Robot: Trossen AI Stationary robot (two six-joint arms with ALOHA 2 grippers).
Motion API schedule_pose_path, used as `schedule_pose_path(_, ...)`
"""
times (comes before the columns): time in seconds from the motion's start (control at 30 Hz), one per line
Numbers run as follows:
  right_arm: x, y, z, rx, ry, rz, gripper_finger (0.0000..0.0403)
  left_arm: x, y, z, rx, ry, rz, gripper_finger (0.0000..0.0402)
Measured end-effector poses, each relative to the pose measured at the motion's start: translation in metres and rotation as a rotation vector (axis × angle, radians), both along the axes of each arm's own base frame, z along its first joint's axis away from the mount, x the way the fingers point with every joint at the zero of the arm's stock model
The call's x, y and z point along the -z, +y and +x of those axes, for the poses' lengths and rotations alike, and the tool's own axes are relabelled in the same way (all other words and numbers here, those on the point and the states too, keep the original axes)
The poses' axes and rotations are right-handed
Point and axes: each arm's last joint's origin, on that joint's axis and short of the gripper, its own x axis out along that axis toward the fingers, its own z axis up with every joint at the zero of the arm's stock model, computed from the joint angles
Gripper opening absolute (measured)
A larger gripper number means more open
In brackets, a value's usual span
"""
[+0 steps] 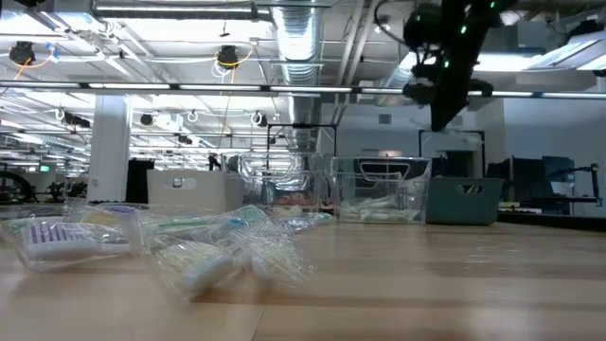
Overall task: Pick & Place Toothbrushes
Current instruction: Put the blue toothbrush into the blue bin
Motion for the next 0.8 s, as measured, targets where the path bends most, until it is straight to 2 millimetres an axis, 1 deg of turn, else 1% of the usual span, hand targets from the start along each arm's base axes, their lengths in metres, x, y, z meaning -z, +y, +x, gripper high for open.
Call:
schedule_pose_path(0.13, 0.019, -0.025, 0.003, -0.015, 0.025, 0.029, 0.0004, 0.000, 0.000, 0.000, 0.000, 0.003, 0.001, 0.0108)
schedule_pose_path(0.27, 0.042, -0.043, 0.011, -0.066, 0.078, 0.096, 0.0004, 0.000, 0.000, 0.000, 0.000, 0.004, 0.001, 0.0108)
schedule_pose_path(0.47, 0.081, -0.061, 0.018, -0.083, 0.195, 0.195, 0.0004, 0.000, 0.000, 0.000, 0.000, 0.007, 0.002, 0.0108)
schedule_pose_path(0.57, 0.097, -0.067, 0.018, -0.093, 0.224, 0.250, 0.0004, 0.000, 0.000, 0.000, 0.000, 0.007, 0.002, 0.0108)
schedule_pose_path(0.67, 0.108, -0.072, 0.020, -0.103, 0.227, 0.289, 0.0001, 0.000, 0.000, 0.000, 0.000, 0.007, 0.002, 0.0108)
schedule_pose_path(0.8, 0.109, -0.075, 0.019, -0.094, 0.212, 0.281, 0.0010, 0.000, 0.000, 0.000, 0.000, 0.008, 0.002, 0.0108)
